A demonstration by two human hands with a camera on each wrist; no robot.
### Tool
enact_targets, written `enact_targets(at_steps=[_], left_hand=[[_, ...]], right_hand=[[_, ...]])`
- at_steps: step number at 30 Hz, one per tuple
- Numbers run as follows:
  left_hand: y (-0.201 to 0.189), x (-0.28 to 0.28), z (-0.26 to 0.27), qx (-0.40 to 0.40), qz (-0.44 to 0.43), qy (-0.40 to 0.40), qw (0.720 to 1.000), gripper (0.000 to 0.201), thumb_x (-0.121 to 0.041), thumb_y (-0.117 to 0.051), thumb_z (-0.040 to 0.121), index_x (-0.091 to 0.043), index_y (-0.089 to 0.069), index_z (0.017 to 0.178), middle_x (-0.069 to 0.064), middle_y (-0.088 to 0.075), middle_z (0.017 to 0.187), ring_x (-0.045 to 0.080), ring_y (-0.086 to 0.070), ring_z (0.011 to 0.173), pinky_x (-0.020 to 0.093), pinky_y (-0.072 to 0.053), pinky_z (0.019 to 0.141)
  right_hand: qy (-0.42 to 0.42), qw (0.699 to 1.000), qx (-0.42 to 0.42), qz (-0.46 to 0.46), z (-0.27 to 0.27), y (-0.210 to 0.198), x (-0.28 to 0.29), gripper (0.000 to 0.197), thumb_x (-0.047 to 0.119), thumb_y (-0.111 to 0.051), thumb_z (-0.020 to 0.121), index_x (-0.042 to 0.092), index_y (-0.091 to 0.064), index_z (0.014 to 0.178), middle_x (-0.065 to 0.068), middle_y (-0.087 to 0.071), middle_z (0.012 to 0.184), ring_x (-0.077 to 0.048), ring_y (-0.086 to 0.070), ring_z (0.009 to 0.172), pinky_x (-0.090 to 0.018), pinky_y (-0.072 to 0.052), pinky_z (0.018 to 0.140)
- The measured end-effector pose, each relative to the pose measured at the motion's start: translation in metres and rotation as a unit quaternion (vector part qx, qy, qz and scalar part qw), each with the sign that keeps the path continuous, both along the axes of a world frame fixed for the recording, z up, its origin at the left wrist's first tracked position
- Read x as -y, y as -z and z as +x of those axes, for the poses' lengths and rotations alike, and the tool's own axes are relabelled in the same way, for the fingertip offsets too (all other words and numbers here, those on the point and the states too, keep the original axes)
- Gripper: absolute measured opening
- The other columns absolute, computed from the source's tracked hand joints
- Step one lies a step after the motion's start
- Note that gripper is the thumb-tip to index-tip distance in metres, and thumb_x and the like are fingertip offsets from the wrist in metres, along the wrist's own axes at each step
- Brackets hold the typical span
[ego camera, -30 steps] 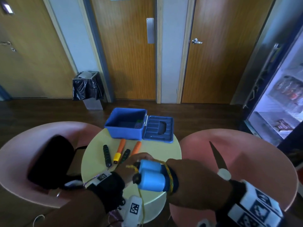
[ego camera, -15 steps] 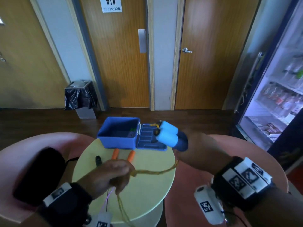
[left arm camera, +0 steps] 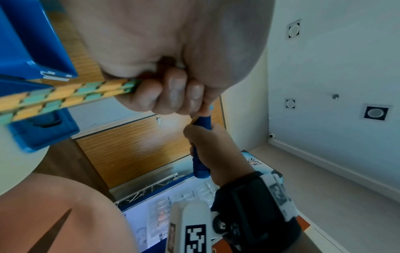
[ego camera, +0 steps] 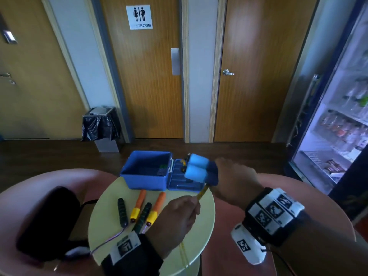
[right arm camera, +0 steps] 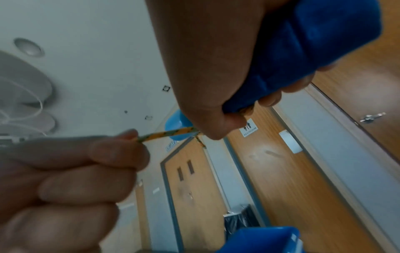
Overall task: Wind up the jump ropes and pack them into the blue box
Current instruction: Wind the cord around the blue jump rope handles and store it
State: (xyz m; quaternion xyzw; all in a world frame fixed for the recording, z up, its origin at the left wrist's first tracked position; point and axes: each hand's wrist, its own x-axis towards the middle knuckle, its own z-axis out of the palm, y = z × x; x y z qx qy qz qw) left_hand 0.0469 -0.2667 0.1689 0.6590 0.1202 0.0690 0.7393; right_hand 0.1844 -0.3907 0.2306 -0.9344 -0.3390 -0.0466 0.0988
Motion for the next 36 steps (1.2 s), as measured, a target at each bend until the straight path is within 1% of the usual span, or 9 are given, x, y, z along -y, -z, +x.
enact_targets(at_steps=[5, 8, 11, 15, 18, 22, 27, 31, 36], left_hand=[[-0.002, 0.002, -0.008, -0.057, 0.213, 0.046, 0.974, 0.035, -0.033, -0.046, 0.101, -0.022, -0.054, 0.068, -0.01, -0.038, 0.049, 0.005, -0.033, 0.048, 0.025, -0.026, 0.052], [-0.014, -0.001, -0.005, -0.067, 0.368, 0.076, 0.924, 0.036, -0.034, -0.056, 0.097, -0.02, -0.047, 0.066, -0.01, -0.043, 0.053, 0.004, -0.041, 0.053, 0.025, -0.03, 0.057], [-0.02, -0.019, 0.004, -0.071, 0.54, 0.086, 0.834, 0.032, -0.044, -0.06, 0.09, -0.019, -0.053, 0.071, -0.006, -0.053, 0.068, 0.007, -0.055, 0.073, 0.03, -0.031, 0.07], [-0.032, -0.055, 0.018, -0.093, 0.599, 0.144, 0.782, 0.026, -0.051, -0.064, 0.087, -0.026, -0.062, 0.08, -0.011, -0.059, 0.073, 0.01, -0.059, 0.076, 0.033, -0.05, 0.071], [-0.033, -0.072, 0.021, -0.115, 0.548, 0.209, 0.802, 0.014, -0.049, -0.07, 0.085, -0.035, -0.067, 0.087, -0.016, -0.066, 0.084, 0.001, -0.06, 0.081, 0.031, -0.05, 0.077], [-0.033, -0.077, 0.019, -0.098, 0.459, 0.241, 0.849, 0.013, -0.038, -0.076, 0.085, -0.048, -0.069, 0.079, -0.02, -0.071, 0.087, 0.0, -0.064, 0.083, 0.028, -0.049, 0.081], [-0.035, -0.078, 0.018, -0.035, 0.393, 0.225, 0.891, 0.02, -0.027, -0.074, 0.088, -0.046, -0.073, 0.081, -0.02, -0.074, 0.086, -0.001, -0.067, 0.086, 0.022, -0.052, 0.084], [-0.043, -0.075, 0.02, -0.002, 0.392, 0.222, 0.892, 0.027, -0.017, -0.067, 0.094, -0.04, -0.07, 0.08, -0.027, -0.071, 0.079, -0.011, -0.064, 0.08, 0.008, -0.045, 0.077], [-0.054, -0.076, 0.021, 0.013, 0.403, 0.245, 0.882, 0.024, -0.031, -0.061, 0.095, -0.04, -0.066, 0.074, -0.026, -0.068, 0.077, -0.007, -0.062, 0.078, 0.014, -0.044, 0.076]], right_hand=[[0.042, 0.996, 0.0, -0.079, 0.01, 0.024, -0.006, 0.029, 0.034, -0.06, 0.081, 0.022, -0.053, 0.107, 0.007, -0.059, 0.088, -0.018, -0.065, 0.08, -0.036, -0.057, 0.072], [0.013, 0.986, 0.019, -0.164, 0.003, 0.043, -0.013, 0.021, 0.028, -0.057, 0.085, 0.022, -0.057, 0.105, 0.006, -0.062, 0.094, -0.018, -0.065, 0.085, -0.035, -0.055, 0.076], [-0.046, 0.971, 0.03, -0.231, -0.016, 0.058, -0.021, 0.019, 0.025, -0.056, 0.088, 0.022, -0.059, 0.106, 0.004, -0.066, 0.101, -0.022, -0.066, 0.094, -0.037, -0.051, 0.081], [-0.173, 0.948, 0.045, -0.262, -0.043, 0.066, -0.02, 0.022, 0.023, -0.059, 0.084, 0.018, -0.056, 0.105, -0.001, -0.065, 0.098, -0.027, -0.066, 0.09, -0.034, -0.037, 0.075], [-0.213, 0.946, 0.033, -0.241, -0.062, 0.049, -0.012, 0.026, 0.025, -0.071, 0.069, 0.021, -0.058, 0.092, 0.001, -0.062, 0.081, -0.024, -0.064, 0.071, -0.031, -0.032, 0.064], [-0.252, 0.945, 0.007, -0.207, -0.074, 0.028, -0.001, 0.027, 0.022, -0.063, 0.08, 0.021, -0.051, 0.104, 0.001, -0.059, 0.095, -0.025, -0.062, 0.085, -0.033, -0.034, 0.07], [-0.251, 0.956, -0.007, -0.153, -0.076, 0.006, 0.009, 0.024, 0.031, -0.062, 0.076, 0.025, -0.05, 0.097, 0.004, -0.06, 0.09, -0.023, -0.063, 0.079, -0.035, -0.049, 0.073], [-0.247, 0.964, 0.025, -0.098, -0.077, -0.006, 0.016, 0.023, 0.041, -0.058, 0.073, 0.028, -0.051, 0.09, 0.006, -0.059, 0.079, -0.019, -0.061, 0.067, -0.031, -0.047, 0.06], [-0.236, 0.968, 0.055, -0.073, -0.081, -0.01, 0.021, 0.026, 0.047, -0.063, 0.062, 0.03, -0.051, 0.077, 0.011, -0.052, 0.06, -0.012, -0.051, 0.045, -0.025, -0.043, 0.043]])
